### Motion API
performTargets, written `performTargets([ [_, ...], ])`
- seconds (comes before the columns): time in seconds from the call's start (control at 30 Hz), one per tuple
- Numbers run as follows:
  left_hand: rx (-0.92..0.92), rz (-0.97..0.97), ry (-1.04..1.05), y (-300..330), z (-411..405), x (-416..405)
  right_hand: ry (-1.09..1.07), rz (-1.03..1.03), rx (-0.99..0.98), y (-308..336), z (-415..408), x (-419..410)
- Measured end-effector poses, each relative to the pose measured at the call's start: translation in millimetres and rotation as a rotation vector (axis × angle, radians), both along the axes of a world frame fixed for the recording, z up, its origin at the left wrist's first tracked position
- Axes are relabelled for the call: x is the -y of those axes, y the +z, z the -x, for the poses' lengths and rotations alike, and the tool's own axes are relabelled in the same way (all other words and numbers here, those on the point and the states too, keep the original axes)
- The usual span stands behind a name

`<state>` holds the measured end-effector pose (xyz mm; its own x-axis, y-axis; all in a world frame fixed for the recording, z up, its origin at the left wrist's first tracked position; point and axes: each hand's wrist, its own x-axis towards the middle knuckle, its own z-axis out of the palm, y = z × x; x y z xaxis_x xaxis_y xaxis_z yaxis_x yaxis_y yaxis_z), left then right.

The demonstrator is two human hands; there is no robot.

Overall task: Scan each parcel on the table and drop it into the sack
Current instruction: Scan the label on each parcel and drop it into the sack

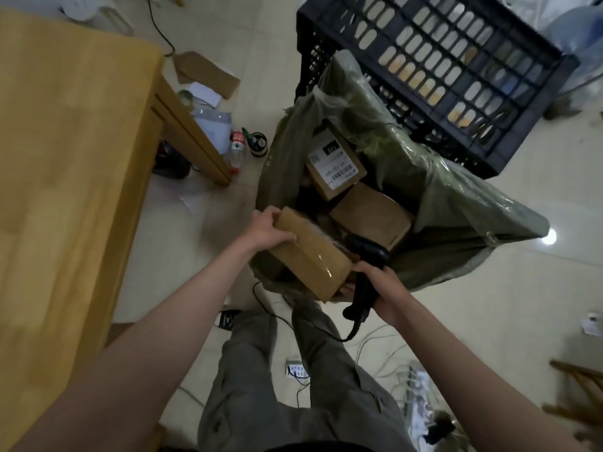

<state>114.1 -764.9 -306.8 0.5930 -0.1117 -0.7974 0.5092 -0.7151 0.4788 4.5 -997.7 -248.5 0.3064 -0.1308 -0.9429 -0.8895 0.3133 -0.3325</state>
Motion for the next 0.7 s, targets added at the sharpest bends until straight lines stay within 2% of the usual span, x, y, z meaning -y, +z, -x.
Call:
performTargets([
  [0.17,-0.035,-0.088,-0.144,-13.8,-18.1,31.0,-0.135,0.001,-0.026,-6.1,-5.2,11.3],
  [0.33,-0.080,-0.156,-0.015,-24.0,-24.3,30.4,-0.248,0.012,-0.022,-18.7,-26.0,8.1],
  [0.4,-0.116,-0.104,0.108,-25.3,-23.5,27.9,-0.273,0.027,0.009,-20.5,-33.1,4.8],
  [0.5,-0.141,0.105,0.319,-23.9,-18.2,28.4,-0.292,0.064,0.017,-23.0,-33.4,3.9],
  [0.57,-0.134,0.157,0.336,-24.2,-12.3,29.4,-0.297,0.092,0.007,-22.6,-27.4,3.9],
  [0.7,-0.135,0.153,0.242,-29.7,0.3,27.0,-0.303,0.078,-0.010,-20.6,-7.2,1.3],
])
